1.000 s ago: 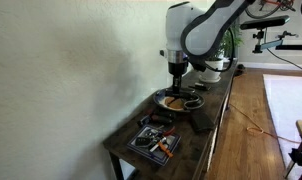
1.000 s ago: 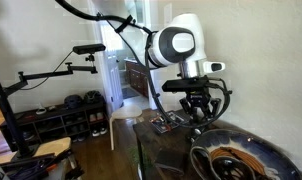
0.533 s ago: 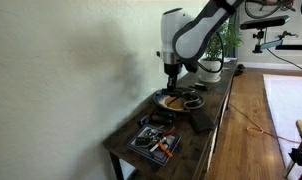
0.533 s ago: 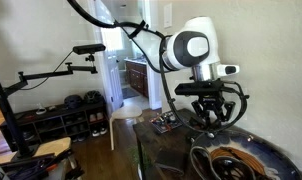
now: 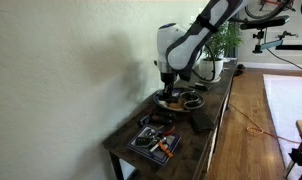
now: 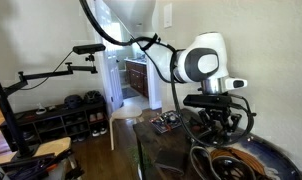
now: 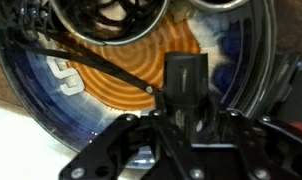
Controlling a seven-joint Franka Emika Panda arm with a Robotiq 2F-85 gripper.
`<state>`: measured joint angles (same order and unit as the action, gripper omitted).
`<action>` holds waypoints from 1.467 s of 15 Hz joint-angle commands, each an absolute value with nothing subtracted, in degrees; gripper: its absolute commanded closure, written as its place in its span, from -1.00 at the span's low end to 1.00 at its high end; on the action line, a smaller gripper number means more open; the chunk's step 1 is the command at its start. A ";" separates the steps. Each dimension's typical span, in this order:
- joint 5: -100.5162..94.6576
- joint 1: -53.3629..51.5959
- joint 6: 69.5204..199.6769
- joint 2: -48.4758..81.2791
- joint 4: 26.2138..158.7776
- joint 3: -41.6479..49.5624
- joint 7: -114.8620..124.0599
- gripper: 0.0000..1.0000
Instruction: Pick up the black object and put it in the bowl
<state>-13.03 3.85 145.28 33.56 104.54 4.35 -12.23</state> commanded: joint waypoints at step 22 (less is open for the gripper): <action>-11.71 0.40 131.62 22.42 108.54 3.39 -5.51 -1.00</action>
